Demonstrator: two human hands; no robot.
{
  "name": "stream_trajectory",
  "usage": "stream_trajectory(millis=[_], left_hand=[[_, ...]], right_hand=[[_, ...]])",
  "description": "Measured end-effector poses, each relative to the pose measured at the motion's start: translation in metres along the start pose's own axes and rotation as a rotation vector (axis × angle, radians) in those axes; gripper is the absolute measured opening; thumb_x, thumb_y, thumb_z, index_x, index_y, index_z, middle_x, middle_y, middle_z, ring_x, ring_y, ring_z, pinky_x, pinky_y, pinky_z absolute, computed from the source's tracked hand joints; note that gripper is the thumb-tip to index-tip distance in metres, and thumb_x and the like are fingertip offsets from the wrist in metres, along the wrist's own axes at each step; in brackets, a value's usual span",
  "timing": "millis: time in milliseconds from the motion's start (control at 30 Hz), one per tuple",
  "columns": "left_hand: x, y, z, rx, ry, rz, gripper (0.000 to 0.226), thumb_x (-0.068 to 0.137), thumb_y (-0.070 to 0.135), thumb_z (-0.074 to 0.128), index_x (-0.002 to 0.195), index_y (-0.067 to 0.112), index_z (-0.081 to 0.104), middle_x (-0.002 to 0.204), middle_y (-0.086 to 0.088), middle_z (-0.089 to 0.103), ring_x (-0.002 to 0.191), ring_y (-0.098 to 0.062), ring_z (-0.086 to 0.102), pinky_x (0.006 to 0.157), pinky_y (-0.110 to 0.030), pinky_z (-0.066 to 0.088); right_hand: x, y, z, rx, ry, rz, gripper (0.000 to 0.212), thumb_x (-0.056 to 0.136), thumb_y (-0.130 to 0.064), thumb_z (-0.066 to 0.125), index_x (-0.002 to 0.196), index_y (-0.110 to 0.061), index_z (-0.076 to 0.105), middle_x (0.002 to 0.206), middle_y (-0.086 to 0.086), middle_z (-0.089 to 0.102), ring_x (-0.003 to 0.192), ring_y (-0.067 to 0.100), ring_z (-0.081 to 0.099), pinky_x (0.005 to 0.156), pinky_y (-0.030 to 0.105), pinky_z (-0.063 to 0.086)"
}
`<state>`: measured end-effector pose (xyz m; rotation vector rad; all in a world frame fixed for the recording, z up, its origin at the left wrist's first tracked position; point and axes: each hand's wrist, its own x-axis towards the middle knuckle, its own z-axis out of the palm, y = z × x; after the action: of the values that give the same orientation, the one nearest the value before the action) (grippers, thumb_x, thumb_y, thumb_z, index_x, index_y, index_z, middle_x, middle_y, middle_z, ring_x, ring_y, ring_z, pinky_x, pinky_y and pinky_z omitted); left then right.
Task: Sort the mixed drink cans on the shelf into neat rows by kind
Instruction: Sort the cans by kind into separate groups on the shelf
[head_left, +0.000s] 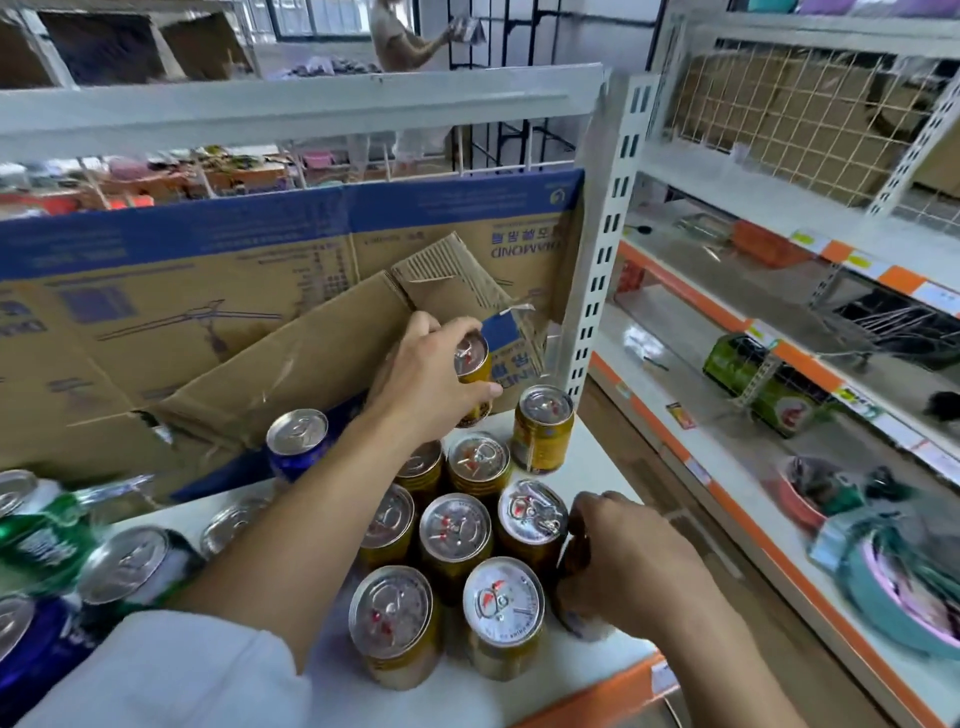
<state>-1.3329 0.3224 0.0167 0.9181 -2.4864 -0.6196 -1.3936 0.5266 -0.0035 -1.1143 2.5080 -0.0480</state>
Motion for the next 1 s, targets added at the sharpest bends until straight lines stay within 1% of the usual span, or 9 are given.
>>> stream_trajectory(millis=[167,267,467,533,600,700,800,900,1000], left_hand=[[0.002,-0.008,0.026,-0.021,-0.156,-0.052,0.071,0.077,0.047,0.076,0.139,0.032,0.045,0.125,0.001,0.041,0.115,-0.018,0.047,0.087,-0.029,0.040],[0.001,-0.016,0.037,-0.031,-0.220,-0.115,0.065,0.081,0.048,0.071,0.138,0.030,0.047,0.128,-0.003,0.043,0.119,-0.022,0.047,0.091,-0.032,0.040],[0.004,-0.024,0.036,0.079,-0.373,-0.105,0.057,0.097,0.048,0.047,0.149,0.030,0.033,0.152,-0.010,0.034,0.137,-0.027,0.035,0.107,-0.038,0.033],[0.000,-0.023,0.034,0.097,-0.407,-0.098,0.058,0.098,0.047,0.044,0.151,0.030,0.029,0.154,-0.010,0.032,0.139,-0.027,0.033,0.107,-0.038,0.033],[-0.006,-0.021,0.029,0.133,-0.419,-0.081,0.056,0.098,0.048,0.043,0.150,0.029,0.030,0.151,-0.009,0.035,0.137,-0.026,0.037,0.105,-0.040,0.036],[-0.019,-0.017,0.015,0.194,-0.405,-0.036,0.056,0.096,0.051,0.044,0.148,0.033,0.032,0.144,-0.005,0.041,0.128,-0.024,0.044,0.099,-0.041,0.044],[-0.036,-0.014,-0.009,0.384,-0.351,0.003,0.062,0.096,0.056,0.040,0.151,0.035,0.021,0.153,-0.005,0.029,0.139,-0.027,0.029,0.109,-0.047,0.032],[-0.057,-0.017,-0.038,0.544,-0.266,-0.027,0.067,0.095,0.060,0.036,0.152,0.036,0.010,0.161,-0.004,0.012,0.147,-0.028,0.008,0.118,-0.049,0.011],[-0.084,-0.032,-0.072,0.599,-0.191,-0.118,0.071,0.093,0.066,0.031,0.152,0.038,0.001,0.162,-0.004,-0.001,0.148,-0.028,-0.004,0.118,-0.050,0.003]], right_hand=[[0.005,0.002,-0.006,0.056,-0.058,-0.002,0.055,0.072,-0.041,0.073,0.116,-0.020,0.046,0.114,0.000,0.053,0.102,0.021,0.054,0.073,0.029,0.045],[0.003,0.007,-0.012,0.113,-0.073,-0.033,0.066,0.071,-0.043,0.076,0.124,-0.022,0.043,0.114,-0.003,0.051,0.095,0.016,0.052,0.070,0.026,0.042],[0.003,0.017,-0.017,0.358,-0.196,-0.023,0.065,0.069,-0.042,0.079,0.122,-0.028,0.043,0.106,-0.006,0.054,0.075,0.021,0.068,0.061,0.039,0.060],[0.003,0.018,-0.018,0.323,-0.221,-0.027,0.063,0.073,-0.051,0.074,0.124,-0.029,0.043,0.111,-0.006,0.055,0.083,0.019,0.067,0.066,0.038,0.059],[0.006,0.017,-0.020,0.253,-0.180,-0.015,0.065,0.079,-0.064,0.063,0.130,-0.030,0.042,0.123,-0.005,0.054,0.099,0.016,0.059,0.077,0.032,0.054],[0.013,0.005,-0.016,0.206,0.088,-0.051,0.066,0.086,-0.067,0.046,0.138,-0.028,0.038,0.135,0.000,0.049,0.117,0.020,0.051,0.090,0.034,0.047],[0.020,-0.019,-0.013,0.134,0.292,-0.150,0.064,0.091,-0.061,0.044,0.145,-0.032,0.025,0.146,0.002,0.036,0.132,0.027,0.035,0.103,0.045,0.040],[0.026,-0.044,-0.015,0.019,0.290,-0.184,0.072,0.092,-0.059,0.043,0.150,-0.036,0.007,0.158,0.004,0.013,0.145,0.035,0.008,0.116,0.054,0.021],[0.030,-0.076,-0.020,-0.054,0.241,-0.257,0.077,0.093,-0.063,0.038,0.150,-0.038,-0.006,0.162,0.003,-0.005,0.146,0.037,-0.009,0.116,0.057,0.008]])
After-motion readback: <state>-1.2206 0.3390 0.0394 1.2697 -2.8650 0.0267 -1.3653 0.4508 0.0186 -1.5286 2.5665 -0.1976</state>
